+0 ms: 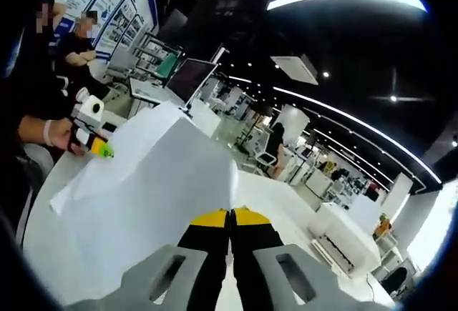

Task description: Organize the stack of printing papers by aligning and flattening the scattered papers on the table

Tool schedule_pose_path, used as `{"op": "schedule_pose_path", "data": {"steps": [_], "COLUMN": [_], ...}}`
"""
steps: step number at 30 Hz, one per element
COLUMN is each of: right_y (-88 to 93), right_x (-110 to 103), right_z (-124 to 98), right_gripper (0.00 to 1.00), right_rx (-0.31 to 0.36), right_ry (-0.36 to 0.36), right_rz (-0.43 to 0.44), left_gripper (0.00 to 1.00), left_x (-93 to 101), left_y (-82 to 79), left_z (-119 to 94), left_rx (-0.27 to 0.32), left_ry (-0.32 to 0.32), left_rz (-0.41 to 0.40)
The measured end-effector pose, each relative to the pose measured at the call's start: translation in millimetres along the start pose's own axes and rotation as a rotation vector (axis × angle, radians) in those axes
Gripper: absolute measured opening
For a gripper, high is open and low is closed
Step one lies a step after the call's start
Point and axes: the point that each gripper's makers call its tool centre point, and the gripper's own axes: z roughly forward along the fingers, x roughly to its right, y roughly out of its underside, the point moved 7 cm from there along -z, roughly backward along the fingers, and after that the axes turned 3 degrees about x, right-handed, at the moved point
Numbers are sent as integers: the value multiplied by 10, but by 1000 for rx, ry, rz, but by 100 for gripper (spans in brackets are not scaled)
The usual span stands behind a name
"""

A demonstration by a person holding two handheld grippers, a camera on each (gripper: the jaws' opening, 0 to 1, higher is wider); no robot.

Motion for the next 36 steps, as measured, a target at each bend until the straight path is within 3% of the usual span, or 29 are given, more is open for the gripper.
{"op": "schedule_pose_path", "data": {"steps": [16,36], "right_y": [-210,-343], "right_x": [-140,-258], "right_z": [245,445], "right_gripper": [0,0], "right_rx": [47,79], "right_ry": [-34,-68], "right_rz": [10,24], "left_gripper": [13,15], "left_x": [22,7], "left_y": [4,-2], "left_z": [-4,7], "left_rx": [0,-4], "left_ry": [4,0], "left_rz": [0,-8]}}
